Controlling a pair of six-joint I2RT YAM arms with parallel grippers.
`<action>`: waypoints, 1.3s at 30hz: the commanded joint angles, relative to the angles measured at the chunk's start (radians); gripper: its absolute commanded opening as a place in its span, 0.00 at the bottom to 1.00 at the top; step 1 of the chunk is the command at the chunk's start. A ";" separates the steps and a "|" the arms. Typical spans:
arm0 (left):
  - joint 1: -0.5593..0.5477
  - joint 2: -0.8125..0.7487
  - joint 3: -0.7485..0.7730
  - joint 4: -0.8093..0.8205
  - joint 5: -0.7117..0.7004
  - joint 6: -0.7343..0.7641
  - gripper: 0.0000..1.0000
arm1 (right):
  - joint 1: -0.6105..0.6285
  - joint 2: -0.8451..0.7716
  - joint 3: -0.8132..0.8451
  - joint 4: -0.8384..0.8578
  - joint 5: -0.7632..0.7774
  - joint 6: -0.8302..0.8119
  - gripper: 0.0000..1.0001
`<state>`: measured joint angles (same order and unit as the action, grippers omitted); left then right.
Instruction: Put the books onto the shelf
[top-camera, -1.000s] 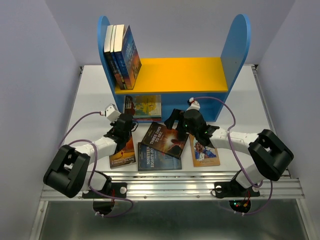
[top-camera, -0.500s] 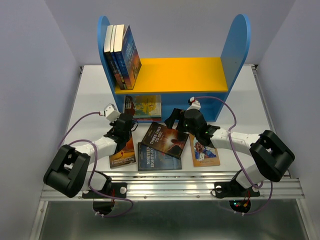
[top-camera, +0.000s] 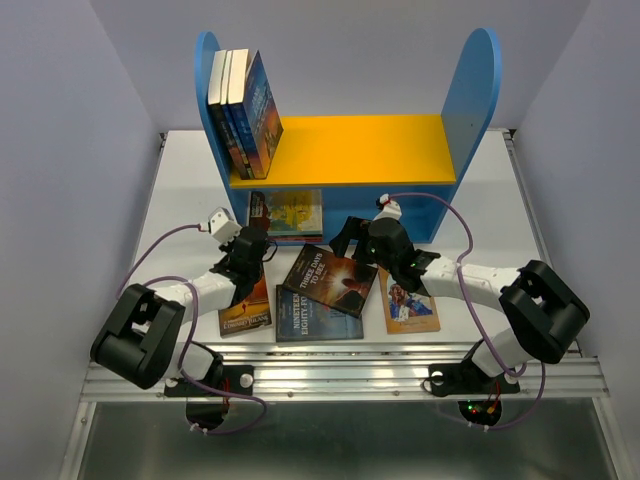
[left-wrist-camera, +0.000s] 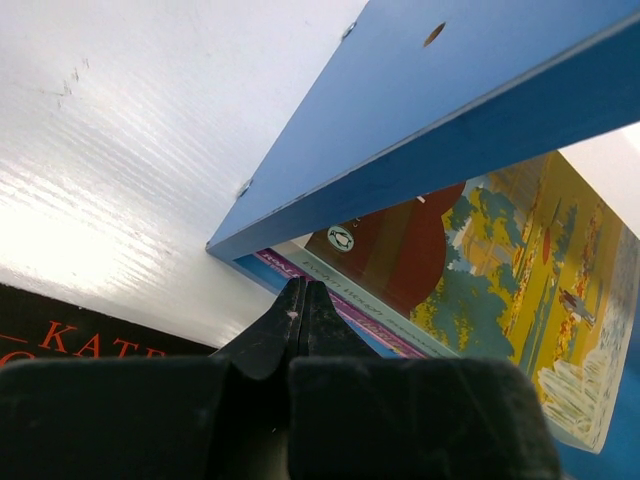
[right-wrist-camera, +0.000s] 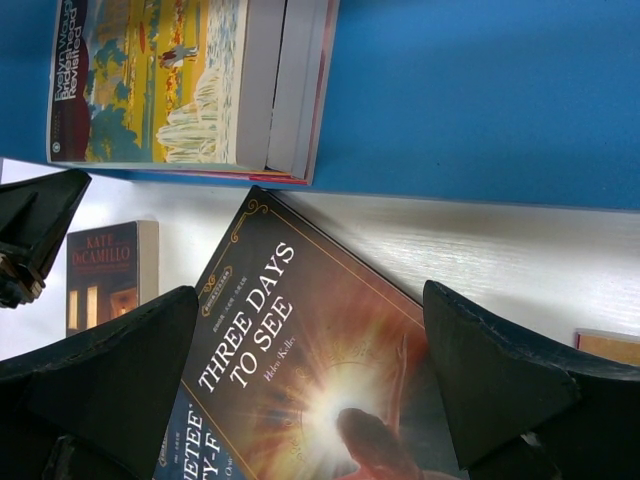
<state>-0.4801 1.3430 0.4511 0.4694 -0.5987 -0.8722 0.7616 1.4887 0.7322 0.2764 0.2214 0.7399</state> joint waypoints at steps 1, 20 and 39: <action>0.005 -0.013 0.026 0.043 -0.044 0.012 0.00 | 0.012 -0.025 0.016 0.029 0.026 -0.016 0.99; 0.005 0.004 0.049 0.066 -0.047 0.019 0.00 | 0.012 -0.019 0.018 0.029 0.029 -0.013 0.99; 0.005 0.004 0.055 0.061 -0.038 0.021 0.00 | 0.012 -0.019 0.018 0.029 0.029 -0.010 0.99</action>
<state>-0.4801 1.3605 0.4740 0.4908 -0.6144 -0.8543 0.7616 1.4887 0.7322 0.2764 0.2287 0.7372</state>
